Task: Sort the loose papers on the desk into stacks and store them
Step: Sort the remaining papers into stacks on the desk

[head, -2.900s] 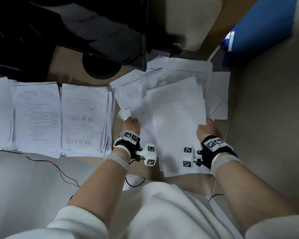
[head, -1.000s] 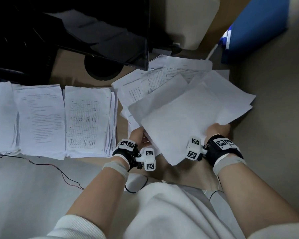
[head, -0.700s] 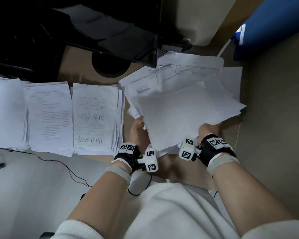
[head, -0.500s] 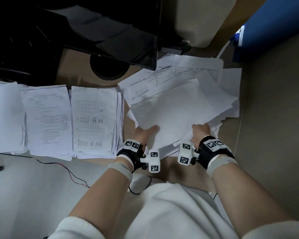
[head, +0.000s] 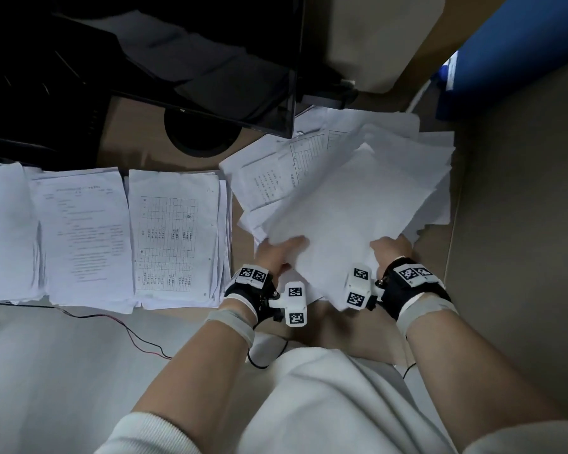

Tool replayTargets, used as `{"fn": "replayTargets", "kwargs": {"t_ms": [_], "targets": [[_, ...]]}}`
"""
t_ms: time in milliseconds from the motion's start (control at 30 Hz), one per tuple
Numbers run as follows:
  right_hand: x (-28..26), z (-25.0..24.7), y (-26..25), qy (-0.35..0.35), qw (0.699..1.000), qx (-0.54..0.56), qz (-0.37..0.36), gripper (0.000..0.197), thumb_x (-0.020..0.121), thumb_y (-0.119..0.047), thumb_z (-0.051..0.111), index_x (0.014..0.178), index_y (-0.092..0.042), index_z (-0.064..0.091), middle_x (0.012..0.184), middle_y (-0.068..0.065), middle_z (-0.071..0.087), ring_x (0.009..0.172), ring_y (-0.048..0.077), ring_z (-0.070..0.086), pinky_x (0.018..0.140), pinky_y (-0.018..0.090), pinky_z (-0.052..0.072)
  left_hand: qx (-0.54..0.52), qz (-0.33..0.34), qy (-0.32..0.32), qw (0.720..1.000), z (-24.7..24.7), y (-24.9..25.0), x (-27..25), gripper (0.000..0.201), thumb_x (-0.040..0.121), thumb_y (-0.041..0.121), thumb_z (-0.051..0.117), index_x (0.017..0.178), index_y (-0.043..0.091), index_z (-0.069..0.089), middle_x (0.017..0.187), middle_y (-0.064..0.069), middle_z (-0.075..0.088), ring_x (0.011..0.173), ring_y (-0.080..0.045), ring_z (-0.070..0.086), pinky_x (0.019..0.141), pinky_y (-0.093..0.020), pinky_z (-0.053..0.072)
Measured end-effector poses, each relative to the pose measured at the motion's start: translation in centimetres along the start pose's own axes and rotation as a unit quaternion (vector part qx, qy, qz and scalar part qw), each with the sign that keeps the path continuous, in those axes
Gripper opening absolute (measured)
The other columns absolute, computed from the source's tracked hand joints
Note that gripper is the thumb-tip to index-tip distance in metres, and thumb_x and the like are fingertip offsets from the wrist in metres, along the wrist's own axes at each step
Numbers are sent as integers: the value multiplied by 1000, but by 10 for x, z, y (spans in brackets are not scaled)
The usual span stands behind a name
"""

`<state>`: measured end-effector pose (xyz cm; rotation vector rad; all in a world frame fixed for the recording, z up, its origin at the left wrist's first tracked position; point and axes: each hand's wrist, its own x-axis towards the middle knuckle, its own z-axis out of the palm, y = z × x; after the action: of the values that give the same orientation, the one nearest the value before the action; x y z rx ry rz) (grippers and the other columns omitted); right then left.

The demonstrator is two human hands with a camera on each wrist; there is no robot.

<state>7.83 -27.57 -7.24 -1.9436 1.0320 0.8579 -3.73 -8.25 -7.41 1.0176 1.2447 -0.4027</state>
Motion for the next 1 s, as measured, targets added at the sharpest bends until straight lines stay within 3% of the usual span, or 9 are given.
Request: {"fn": "replayTargets", "kwargs": {"t_ms": [100, 233, 300, 467, 567, 700, 800, 867, 1000], "targets": [[4, -19, 8, 52, 998, -24, -14, 45, 99, 0, 39, 143, 0, 41, 145, 13, 48, 127, 33, 51, 103, 34, 40, -18, 29, 22, 999, 0, 14, 8, 60, 72, 27, 87, 126, 24, 63, 111, -6, 73, 87, -21, 67, 77, -32, 55], [0, -26, 16, -1, 997, -49, -66, 29, 89, 1, 49, 117, 0, 57, 109, 10, 59, 93, 28, 55, 80, 30, 41, 184, 65, -19, 981, 20, 30, 1, 65, 76, 32, 85, 132, 16, 57, 119, -2, 64, 99, -19, 60, 83, -30, 46], [-5, -27, 18, -56, 994, -33, -91, 23, 84, 1, 58, 107, -1, 59, 106, 10, 62, 95, 28, 58, 80, 31, 44, 234, 65, -15, 970, 32, 29, -1, 60, 76, 30, 86, 124, 6, 61, 116, -7, 68, 101, -25, 64, 85, -33, 52], [-8, -30, 18, -118, 983, -3, -142, 31, 79, -5, 70, 109, -8, 64, 101, 8, 71, 84, 23, 65, 75, 32, 53, 211, 85, 8, 974, 45, 20, -12, 53, 73, 24, 85, 115, -1, 66, 109, -19, 72, 97, -35, 70, 88, -51, 58], [-12, -36, 19, -74, 980, 26, -182, 26, 79, 4, 60, 102, -7, 66, 96, 9, 70, 85, 26, 64, 76, 35, 52, 187, 119, 28, 975, 45, 15, -23, 41, 83, 15, 78, 120, 1, 65, 113, -17, 71, 99, -33, 68, 90, -46, 56], [-26, -42, 9, -48, 972, 44, -226, 21, 77, 4, 63, 95, -5, 69, 88, 7, 68, 83, 24, 65, 74, 32, 51, 128, 190, 61, 972, 44, 23, -50, 41, 79, 9, 80, 117, 2, 68, 107, -12, 72, 97, -28, 69, 87, -38, 56], [-54, -47, -12, -55, 948, 88, -301, 19, 78, 6, 63, 80, -12, 65, 79, -2, 67, 75, 19, 63, 69, 24, 48, 60, 239, 95, 965, 45, 34, -76, 34, 68, 10, 80, 100, 3, 71, 90, -6, 73, 83, -23, 70, 78, -33, 57], [-75, -50, -28, -70, 929, 136, -337, 22, 80, 11, 59, 80, -11, 62, 79, -3, 65, 72, 16, 61, 62, 17, 46, 19, 272, 117, 955, 46, 43, -93, 17, 73, 3, 77, 82, 13, 65, 78, 3, 67, 71, -12, 64, 68, -23, 54], [-94, -59, -41, -71, 902, 196, -377, 15, 81, 10, 60, 89, -2, 60, 76, -3, 65, 68, 14, 61, 58, 13, 47, -17, 352, 130, 927, 44, 56, -116, 30, 76, -5, 72, 76, 24, 66, 72, 13, 69, 70, -8, 65, 74, -31, 54]]}}
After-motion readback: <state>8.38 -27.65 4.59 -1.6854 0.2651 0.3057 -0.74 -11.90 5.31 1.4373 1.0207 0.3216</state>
